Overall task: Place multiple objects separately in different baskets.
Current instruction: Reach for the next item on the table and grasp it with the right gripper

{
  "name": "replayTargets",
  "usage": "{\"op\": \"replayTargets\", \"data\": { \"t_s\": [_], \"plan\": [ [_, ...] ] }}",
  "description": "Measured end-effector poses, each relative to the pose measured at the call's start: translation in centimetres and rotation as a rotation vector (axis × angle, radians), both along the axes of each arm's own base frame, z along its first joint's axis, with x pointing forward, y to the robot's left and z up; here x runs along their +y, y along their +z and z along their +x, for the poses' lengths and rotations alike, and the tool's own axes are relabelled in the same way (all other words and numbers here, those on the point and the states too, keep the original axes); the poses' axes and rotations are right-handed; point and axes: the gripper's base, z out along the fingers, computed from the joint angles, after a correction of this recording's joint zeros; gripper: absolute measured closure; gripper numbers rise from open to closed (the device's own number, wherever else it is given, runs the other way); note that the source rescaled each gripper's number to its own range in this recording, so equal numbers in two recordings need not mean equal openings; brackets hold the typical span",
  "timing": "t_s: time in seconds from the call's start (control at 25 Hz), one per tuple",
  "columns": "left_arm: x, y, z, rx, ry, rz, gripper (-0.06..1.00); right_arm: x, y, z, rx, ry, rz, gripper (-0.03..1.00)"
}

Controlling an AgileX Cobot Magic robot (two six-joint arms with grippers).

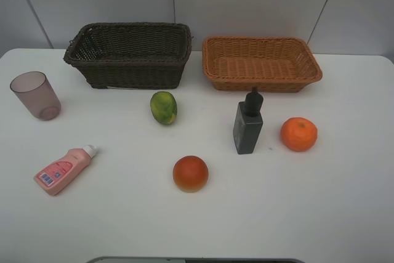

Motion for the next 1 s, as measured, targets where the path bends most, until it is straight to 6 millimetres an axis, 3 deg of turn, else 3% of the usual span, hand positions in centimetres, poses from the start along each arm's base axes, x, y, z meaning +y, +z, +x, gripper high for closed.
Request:
{"op": "replayTargets", "data": {
  "t_s": [1.0],
  "plan": [
    [0.00, 0.00, 0.00, 0.000, 0.001, 0.000, 0.03, 0.00, 0.00, 0.00, 0.000, 0.000, 0.000, 0.44]
  ]
}}
